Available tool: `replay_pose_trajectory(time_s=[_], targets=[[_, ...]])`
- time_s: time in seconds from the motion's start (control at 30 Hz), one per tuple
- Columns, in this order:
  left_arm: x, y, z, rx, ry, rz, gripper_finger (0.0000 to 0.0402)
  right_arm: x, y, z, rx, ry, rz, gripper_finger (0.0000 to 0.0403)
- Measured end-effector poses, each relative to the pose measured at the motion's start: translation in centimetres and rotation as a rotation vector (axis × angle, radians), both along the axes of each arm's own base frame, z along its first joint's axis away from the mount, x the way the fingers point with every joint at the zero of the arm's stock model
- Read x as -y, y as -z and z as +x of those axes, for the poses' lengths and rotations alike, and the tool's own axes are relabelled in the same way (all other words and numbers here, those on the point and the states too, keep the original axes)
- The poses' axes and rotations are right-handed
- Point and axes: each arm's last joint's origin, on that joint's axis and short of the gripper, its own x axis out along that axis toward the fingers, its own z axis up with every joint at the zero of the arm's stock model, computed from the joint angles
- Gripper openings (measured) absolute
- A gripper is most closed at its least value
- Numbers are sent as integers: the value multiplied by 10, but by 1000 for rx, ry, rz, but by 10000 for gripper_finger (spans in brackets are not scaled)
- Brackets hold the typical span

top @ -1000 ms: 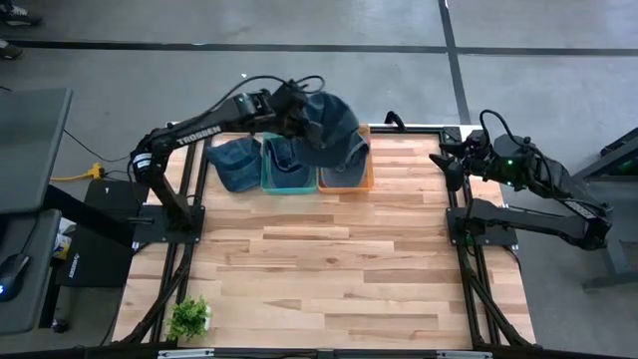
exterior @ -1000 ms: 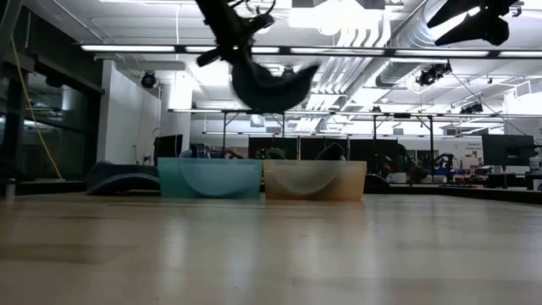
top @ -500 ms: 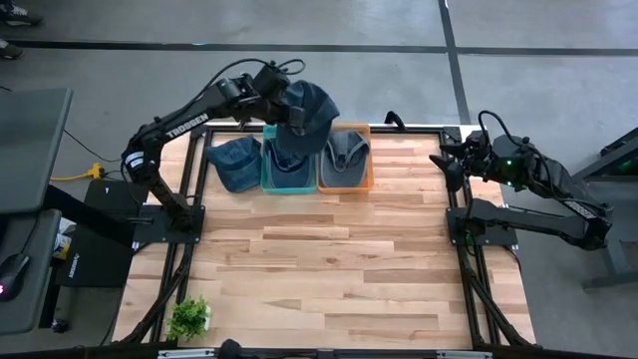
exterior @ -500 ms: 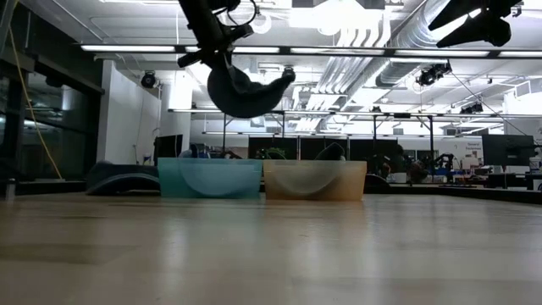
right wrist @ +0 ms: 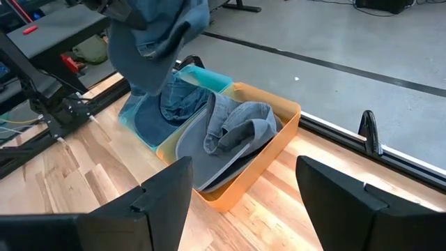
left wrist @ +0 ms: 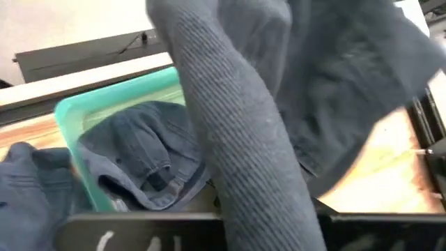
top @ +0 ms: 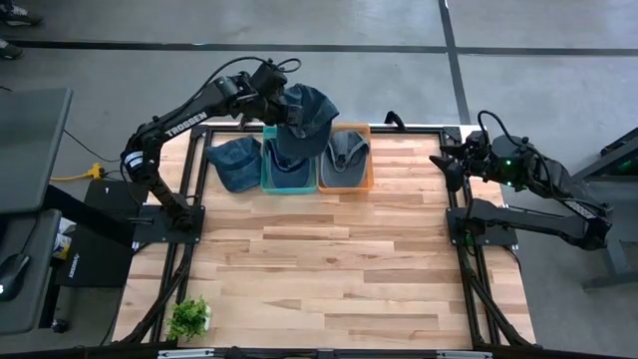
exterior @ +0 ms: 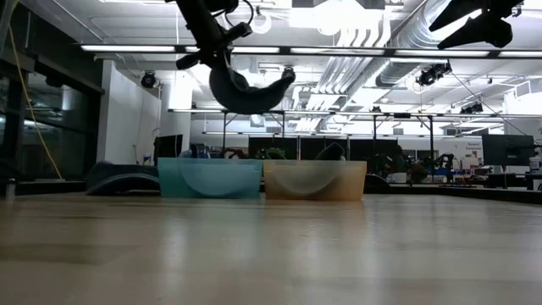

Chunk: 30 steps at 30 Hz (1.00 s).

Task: Pick & Place hat
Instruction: Put the bottom blue cap into the green bin

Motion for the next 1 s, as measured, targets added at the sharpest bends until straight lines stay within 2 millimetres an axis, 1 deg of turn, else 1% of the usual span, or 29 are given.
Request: replay_pose_trajectory(time_s=[0.07, 0.2, 0.33, 0.4, 0.5, 0.57, 0.73, 0.8, 0.9, 1.0], targets=[[3, 6, 6, 18, -6, -10, 6, 0, 0, 0, 0, -2, 1, 249], [11, 32, 12, 8, -30, -77, 6, 0, 0, 0, 2, -11, 4, 249], [16, 48, 6, 32, -86, -116, 6, -1, 0, 0, 0, -26, 6, 249], [17, 54, -1, 6, -117, -127, 6, -1, 0, 1, -2, -40, 5, 249], [16, 53, -9, 32, -164, -126, 6, -2, 1, 0, -13, -59, 7, 249], [14, 54, -14, 18, -184, -130, 6, -2, 2, 0, -23, -62, 6, 249], [2, 57, -24, 18, -195, -187, 6, -2, 3, 0, -35, -66, 8, 249], [-3, 60, -24, 20, -192, -204, 6, -2, 3, 0, -40, -68, 11, 249], [-10, 72, -20, -16, -201, -230, 6, -2, 4, -1, -44, -71, 15, 249], [-15, 78, -20, -30, -182, -251, 6, -2, 4, -1, -45, -70, 16, 249]])
